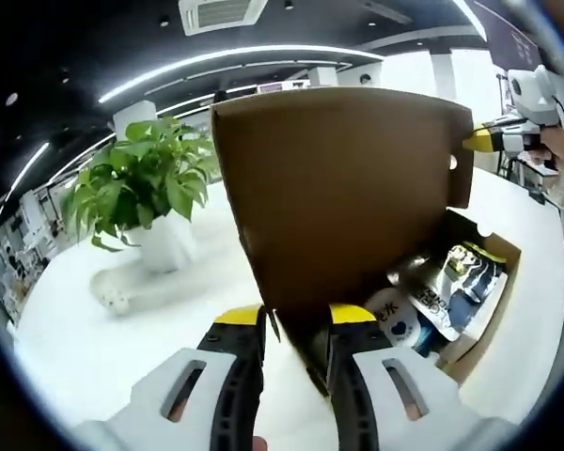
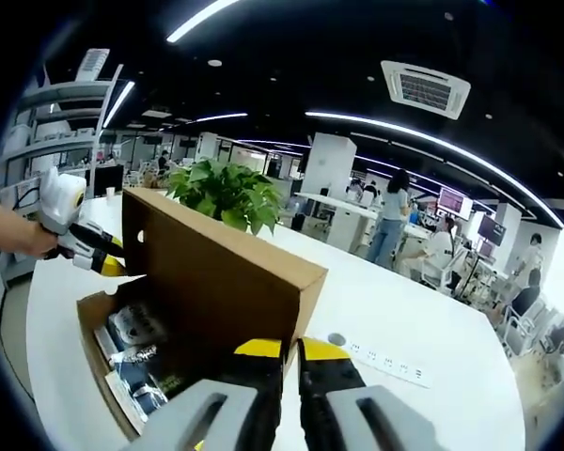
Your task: Operate the shoe box by opening the lid, removing the specified soft item, and placing it in the target area until the item is outside and the box remains undamaged.
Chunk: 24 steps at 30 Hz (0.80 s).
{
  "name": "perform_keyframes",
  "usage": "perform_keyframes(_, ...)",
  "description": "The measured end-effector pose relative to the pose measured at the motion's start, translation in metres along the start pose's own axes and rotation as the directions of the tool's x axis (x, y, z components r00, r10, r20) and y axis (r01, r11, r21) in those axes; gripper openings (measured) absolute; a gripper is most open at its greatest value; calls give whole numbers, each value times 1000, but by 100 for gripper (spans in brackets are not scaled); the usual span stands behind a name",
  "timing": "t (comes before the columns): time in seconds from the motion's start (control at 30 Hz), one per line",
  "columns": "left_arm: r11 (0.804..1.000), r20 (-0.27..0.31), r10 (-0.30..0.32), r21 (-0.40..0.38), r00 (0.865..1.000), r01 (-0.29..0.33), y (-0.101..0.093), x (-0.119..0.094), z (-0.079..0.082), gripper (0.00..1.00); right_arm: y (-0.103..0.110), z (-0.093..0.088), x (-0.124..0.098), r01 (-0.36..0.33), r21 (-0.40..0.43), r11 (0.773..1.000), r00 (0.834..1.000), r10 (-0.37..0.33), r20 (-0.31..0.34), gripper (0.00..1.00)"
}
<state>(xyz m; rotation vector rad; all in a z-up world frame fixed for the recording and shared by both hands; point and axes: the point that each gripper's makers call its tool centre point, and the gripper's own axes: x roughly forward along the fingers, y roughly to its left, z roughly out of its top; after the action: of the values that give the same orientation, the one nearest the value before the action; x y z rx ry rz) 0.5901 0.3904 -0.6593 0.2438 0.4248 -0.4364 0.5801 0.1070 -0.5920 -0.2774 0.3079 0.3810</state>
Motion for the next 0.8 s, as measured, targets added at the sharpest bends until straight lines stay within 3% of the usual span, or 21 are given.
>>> perform_keyframes(0.23, 999, -42, 18, -28, 999, -20, 5, 5, -14, 12, -3, 1, 4, 8, 47, 999, 1000, -8, 0, 0)
perform_keyframes(0.8, 993, -58, 60, -97, 997, -65, 15, 14, -25, 2, -7, 3, 12, 9, 42, 999, 1000, -9, -2, 0)
